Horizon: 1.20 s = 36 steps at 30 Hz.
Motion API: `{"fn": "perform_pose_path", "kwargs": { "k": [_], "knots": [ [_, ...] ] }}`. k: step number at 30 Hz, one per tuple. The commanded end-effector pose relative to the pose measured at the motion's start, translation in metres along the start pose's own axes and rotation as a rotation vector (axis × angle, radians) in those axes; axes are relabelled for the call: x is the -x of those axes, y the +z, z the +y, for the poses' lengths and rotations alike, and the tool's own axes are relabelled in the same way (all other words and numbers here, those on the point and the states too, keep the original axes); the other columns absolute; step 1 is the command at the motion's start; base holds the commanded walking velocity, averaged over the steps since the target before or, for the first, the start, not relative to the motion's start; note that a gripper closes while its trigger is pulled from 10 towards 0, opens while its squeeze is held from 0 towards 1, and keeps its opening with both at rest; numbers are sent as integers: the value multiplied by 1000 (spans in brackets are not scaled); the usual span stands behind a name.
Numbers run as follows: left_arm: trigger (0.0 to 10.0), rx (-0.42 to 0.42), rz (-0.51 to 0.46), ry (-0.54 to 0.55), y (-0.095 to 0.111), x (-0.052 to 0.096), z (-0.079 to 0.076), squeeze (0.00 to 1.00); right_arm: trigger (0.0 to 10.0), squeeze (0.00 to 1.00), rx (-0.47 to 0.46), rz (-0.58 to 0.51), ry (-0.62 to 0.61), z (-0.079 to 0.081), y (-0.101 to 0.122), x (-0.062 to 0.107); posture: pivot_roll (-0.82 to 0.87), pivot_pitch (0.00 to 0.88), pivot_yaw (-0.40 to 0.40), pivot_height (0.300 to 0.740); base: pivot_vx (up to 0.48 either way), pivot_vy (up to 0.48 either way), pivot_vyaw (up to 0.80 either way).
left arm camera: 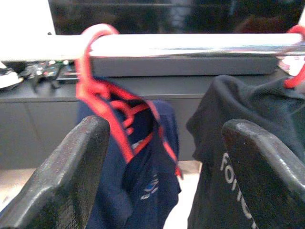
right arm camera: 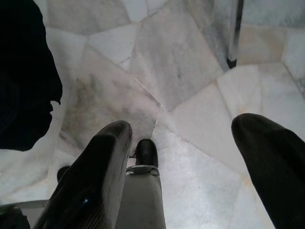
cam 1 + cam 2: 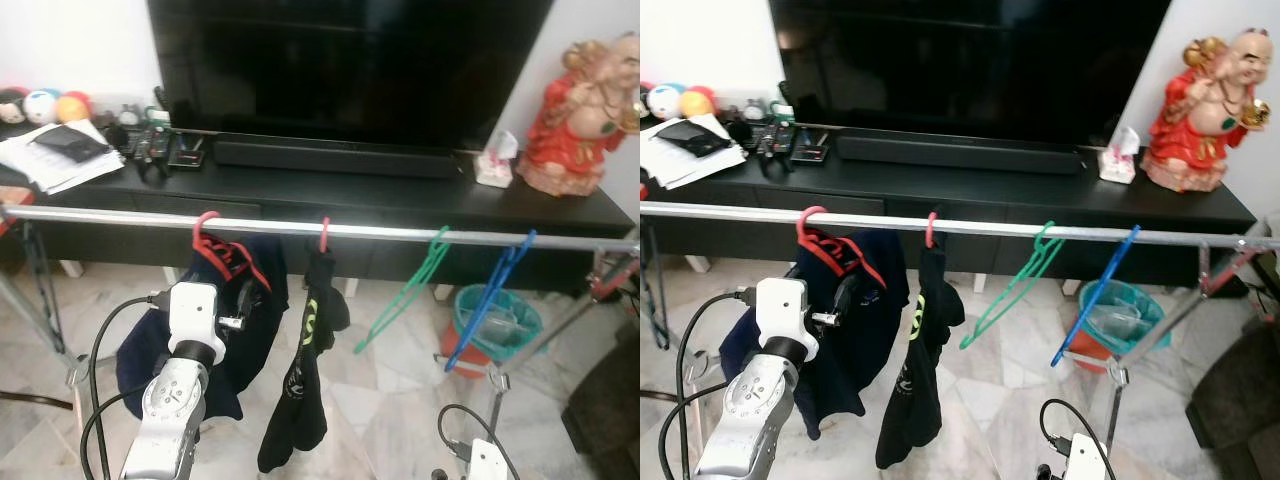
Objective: Hang hanger
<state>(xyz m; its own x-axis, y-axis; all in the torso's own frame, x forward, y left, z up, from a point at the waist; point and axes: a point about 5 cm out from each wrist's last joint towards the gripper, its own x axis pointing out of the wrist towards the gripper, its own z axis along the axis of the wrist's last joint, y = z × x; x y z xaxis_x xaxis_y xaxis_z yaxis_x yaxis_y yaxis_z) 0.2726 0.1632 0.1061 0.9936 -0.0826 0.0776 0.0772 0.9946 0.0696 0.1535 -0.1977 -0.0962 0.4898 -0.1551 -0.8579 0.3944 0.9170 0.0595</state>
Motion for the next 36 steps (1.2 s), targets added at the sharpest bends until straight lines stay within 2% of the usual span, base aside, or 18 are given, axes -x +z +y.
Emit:
{"fn": "perform_pose_path", "kwargs": {
  "k": [1,11,17,36],
  "knots": [
    [10000,23,26,7,-3,-1,0,0,10000,0,-13,-8,-14,-2,1,0,232,8,-76,736,0,0,0],
    [10000,26,33,11,-4,-1,2,0,10000,0,-23,-8,-16,-1,2,0,219,32,-64,736,0,0,0],
    [10000,19,33,-9,-4,-3,1,0,10000,0,-27,-4,-9,1,-1,0,220,0,-54,736,0,0,0],
    [10000,16,38,-24,-4,-2,2,0,10000,0,-30,3,-2,3,-4,1,227,0,-46,736,0,0,0]
  ]
}}
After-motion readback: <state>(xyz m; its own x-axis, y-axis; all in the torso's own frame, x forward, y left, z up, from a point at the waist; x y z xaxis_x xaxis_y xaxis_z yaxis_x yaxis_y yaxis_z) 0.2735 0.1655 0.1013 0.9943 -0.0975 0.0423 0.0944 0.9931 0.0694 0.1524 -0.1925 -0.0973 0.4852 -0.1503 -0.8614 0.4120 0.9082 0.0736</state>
